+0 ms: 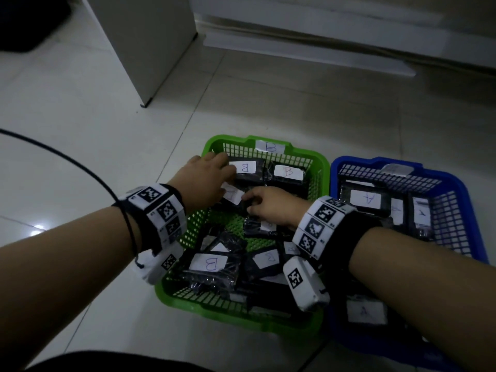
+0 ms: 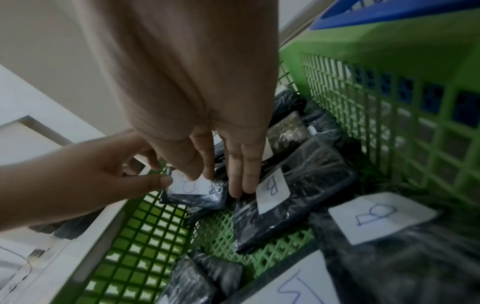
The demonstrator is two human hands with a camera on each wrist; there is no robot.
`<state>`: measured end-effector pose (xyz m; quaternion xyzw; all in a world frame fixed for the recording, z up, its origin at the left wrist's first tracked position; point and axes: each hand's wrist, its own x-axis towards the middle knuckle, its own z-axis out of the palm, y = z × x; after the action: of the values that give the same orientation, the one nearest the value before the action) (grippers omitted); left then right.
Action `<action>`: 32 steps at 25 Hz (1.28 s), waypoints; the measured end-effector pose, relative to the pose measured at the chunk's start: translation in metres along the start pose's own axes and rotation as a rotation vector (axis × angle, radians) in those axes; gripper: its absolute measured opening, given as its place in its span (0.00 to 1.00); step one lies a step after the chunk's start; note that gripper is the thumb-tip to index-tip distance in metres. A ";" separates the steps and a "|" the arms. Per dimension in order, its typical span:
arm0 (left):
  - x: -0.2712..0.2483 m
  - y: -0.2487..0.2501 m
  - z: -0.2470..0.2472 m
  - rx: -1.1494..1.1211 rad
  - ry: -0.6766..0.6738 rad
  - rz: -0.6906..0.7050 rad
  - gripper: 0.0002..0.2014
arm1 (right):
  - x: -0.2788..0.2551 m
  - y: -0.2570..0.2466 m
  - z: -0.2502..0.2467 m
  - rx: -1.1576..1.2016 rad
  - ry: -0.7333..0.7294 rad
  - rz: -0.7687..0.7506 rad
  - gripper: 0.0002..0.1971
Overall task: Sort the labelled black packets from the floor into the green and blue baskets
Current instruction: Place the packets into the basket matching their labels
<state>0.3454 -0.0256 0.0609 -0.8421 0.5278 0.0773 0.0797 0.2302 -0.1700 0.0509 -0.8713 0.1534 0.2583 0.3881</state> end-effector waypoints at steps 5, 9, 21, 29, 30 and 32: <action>-0.002 0.003 0.003 0.033 -0.145 0.122 0.18 | 0.002 0.009 -0.004 -0.139 0.214 -0.011 0.16; -0.003 0.007 -0.004 0.129 -0.171 0.205 0.18 | 0.006 0.025 -0.004 -0.329 0.060 0.034 0.16; 0.001 0.015 -0.003 0.086 -0.266 0.166 0.18 | -0.014 0.021 -0.014 -0.458 0.053 -0.094 0.11; -0.010 0.026 0.015 -0.055 -0.592 0.286 0.26 | -0.025 0.006 0.015 -0.726 -0.428 -0.182 0.28; -0.009 0.025 0.016 -0.084 -0.583 0.266 0.27 | -0.024 0.009 0.012 -0.671 -0.410 -0.182 0.25; -0.007 0.021 0.012 -0.175 -0.601 0.205 0.27 | -0.022 0.012 0.003 -0.566 -0.384 -0.173 0.17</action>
<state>0.3225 -0.0256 0.0495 -0.7278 0.5538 0.3751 0.1513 0.2054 -0.1741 0.0549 -0.8896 -0.0747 0.4159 0.1734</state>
